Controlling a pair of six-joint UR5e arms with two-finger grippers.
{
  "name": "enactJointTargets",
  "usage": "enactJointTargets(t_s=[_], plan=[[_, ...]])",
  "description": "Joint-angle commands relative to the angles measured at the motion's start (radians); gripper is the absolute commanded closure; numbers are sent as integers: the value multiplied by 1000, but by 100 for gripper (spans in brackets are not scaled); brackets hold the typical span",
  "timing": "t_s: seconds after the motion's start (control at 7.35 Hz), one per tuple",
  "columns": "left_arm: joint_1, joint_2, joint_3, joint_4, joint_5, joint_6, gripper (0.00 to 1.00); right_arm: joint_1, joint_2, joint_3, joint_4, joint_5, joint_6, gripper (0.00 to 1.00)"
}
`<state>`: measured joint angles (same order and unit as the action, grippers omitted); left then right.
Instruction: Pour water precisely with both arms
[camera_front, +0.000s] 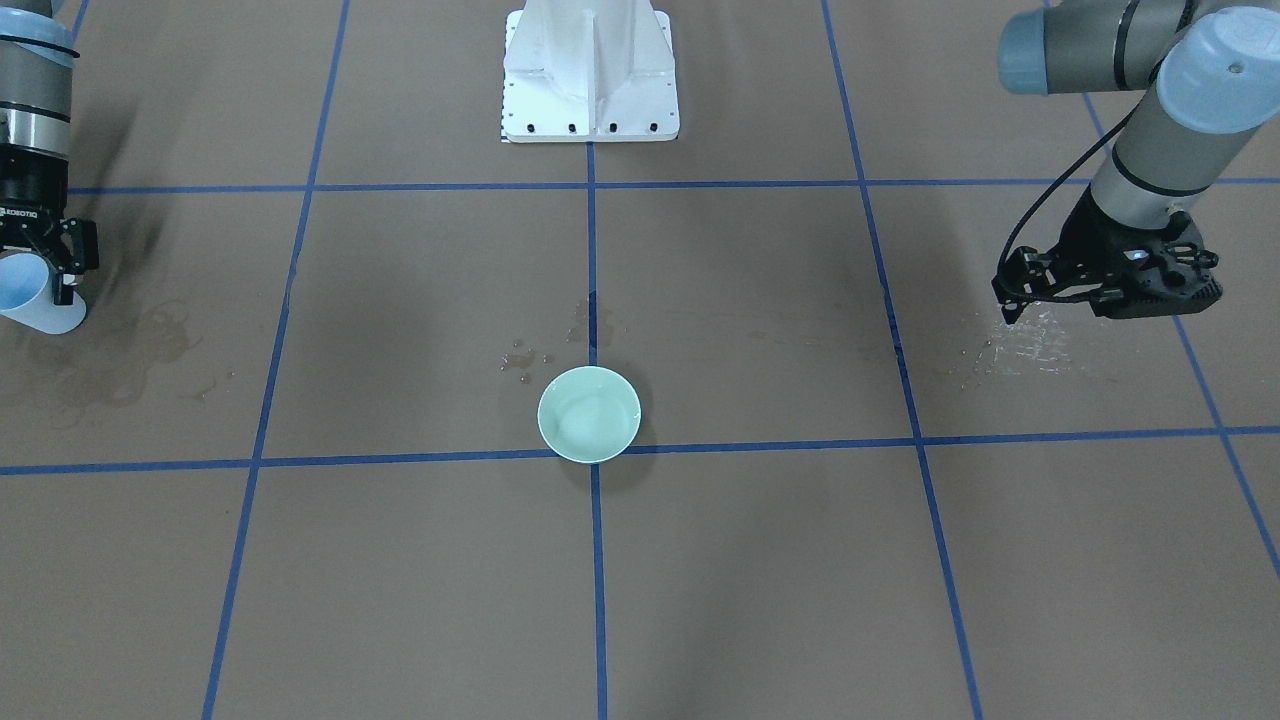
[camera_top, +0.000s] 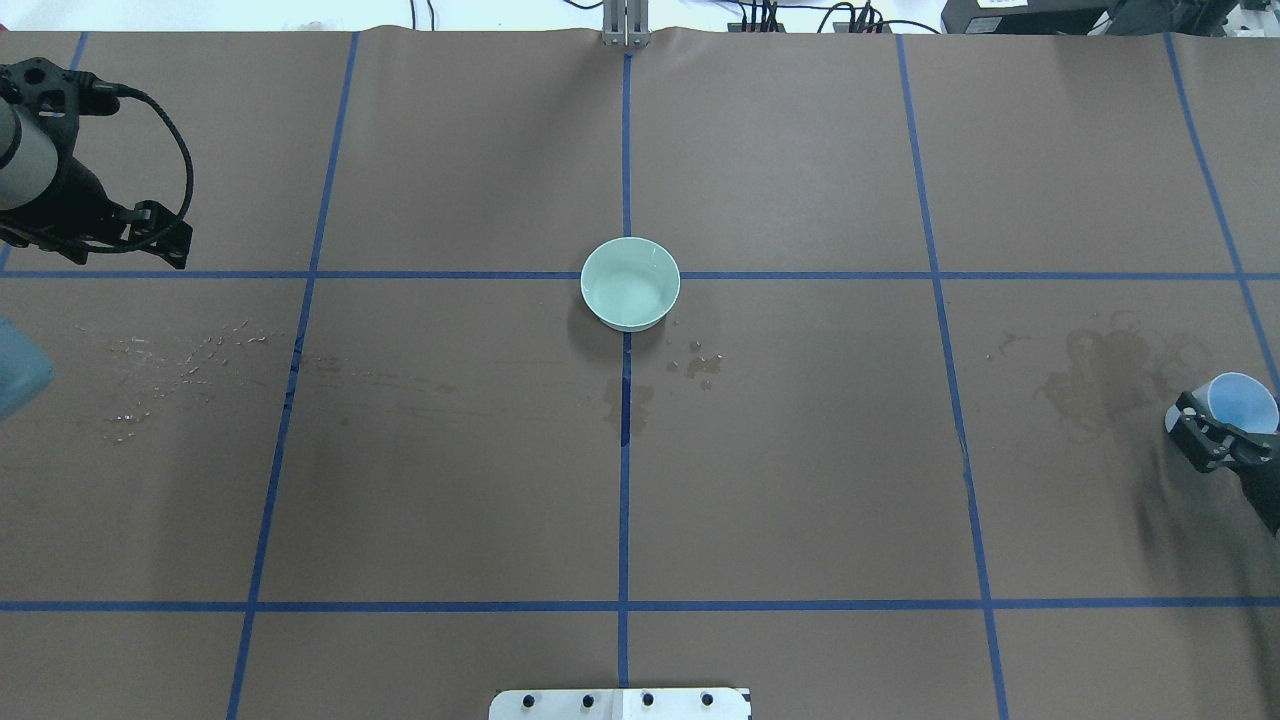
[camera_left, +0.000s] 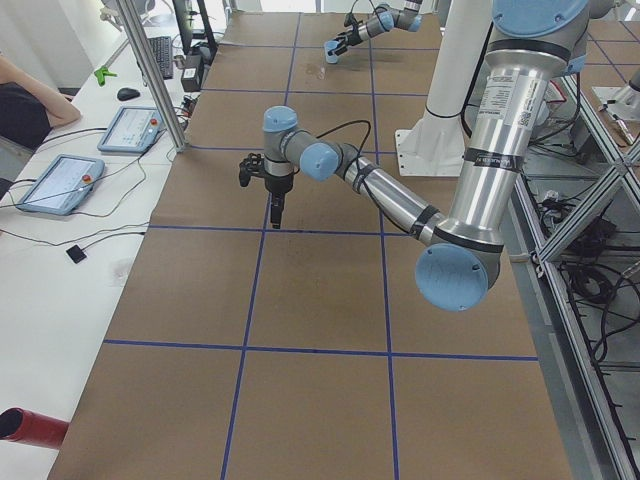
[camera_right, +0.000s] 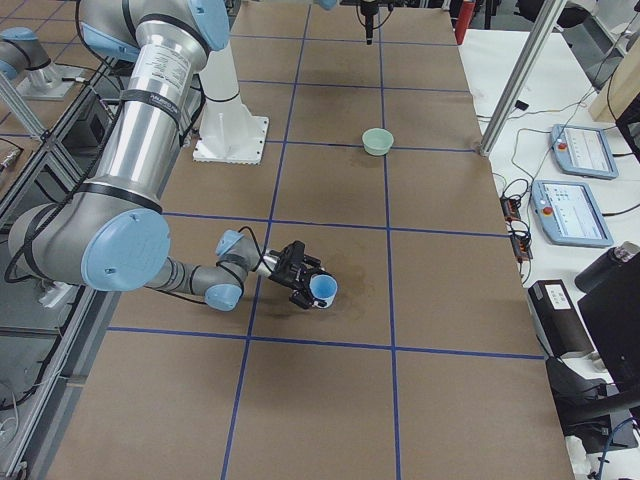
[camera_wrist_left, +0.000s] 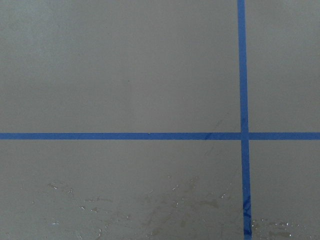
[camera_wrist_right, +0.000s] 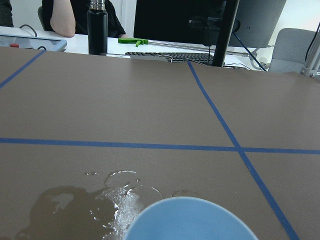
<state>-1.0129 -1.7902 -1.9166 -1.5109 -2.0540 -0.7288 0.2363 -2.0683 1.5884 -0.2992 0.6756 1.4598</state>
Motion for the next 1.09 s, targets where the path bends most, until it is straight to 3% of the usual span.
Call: enactJointTargets(t_s=[0.0,0.95], plan=[[0,0,1,0,0,0,0,0,-33,-21,97,6,-7,1],[-1,0,-4,1,0,-4,0,5,-35,44,101,2,-84,1]])
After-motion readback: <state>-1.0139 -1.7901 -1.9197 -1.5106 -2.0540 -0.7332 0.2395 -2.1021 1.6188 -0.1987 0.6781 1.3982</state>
